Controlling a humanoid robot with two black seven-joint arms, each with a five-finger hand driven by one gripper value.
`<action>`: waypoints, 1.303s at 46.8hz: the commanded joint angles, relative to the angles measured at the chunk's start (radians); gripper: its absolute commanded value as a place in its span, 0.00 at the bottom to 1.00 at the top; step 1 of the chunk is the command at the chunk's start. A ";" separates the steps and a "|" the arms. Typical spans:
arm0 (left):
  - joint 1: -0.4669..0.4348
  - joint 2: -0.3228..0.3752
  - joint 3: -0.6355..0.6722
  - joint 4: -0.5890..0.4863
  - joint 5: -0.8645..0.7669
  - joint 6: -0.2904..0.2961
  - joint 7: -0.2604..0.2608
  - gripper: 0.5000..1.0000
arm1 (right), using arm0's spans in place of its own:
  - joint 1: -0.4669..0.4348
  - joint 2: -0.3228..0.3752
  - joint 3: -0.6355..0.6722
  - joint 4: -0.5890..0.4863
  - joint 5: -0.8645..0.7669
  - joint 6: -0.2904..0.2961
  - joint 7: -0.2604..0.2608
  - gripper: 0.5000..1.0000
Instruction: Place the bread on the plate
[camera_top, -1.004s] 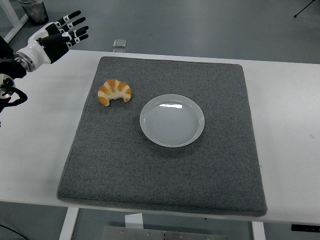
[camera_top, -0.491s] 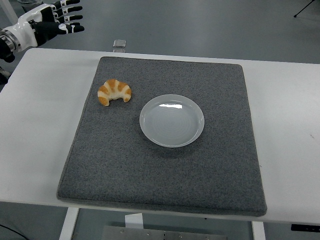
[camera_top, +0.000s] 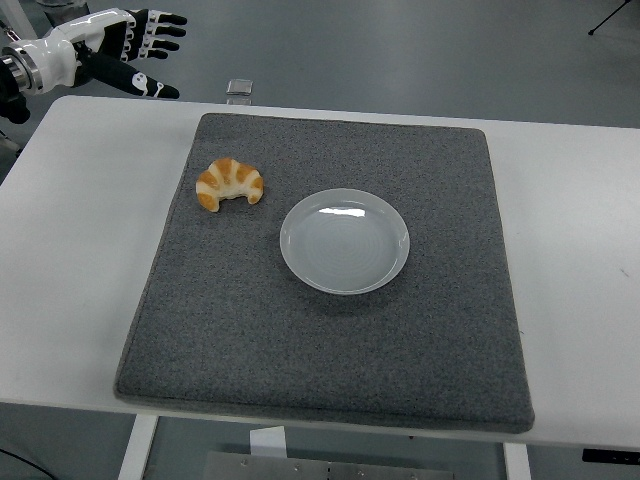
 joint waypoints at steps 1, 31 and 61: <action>0.003 0.000 0.002 -0.017 0.051 0.002 0.000 0.98 | 0.000 0.000 0.000 0.000 0.000 0.000 0.000 0.90; -0.039 -0.015 0.361 -0.100 0.442 0.401 -0.147 0.98 | 0.000 0.000 0.000 0.000 0.000 0.000 0.000 0.90; -0.043 -0.173 0.456 -0.025 0.491 0.412 -0.141 0.98 | 0.000 0.000 0.000 0.000 0.000 0.000 0.000 0.90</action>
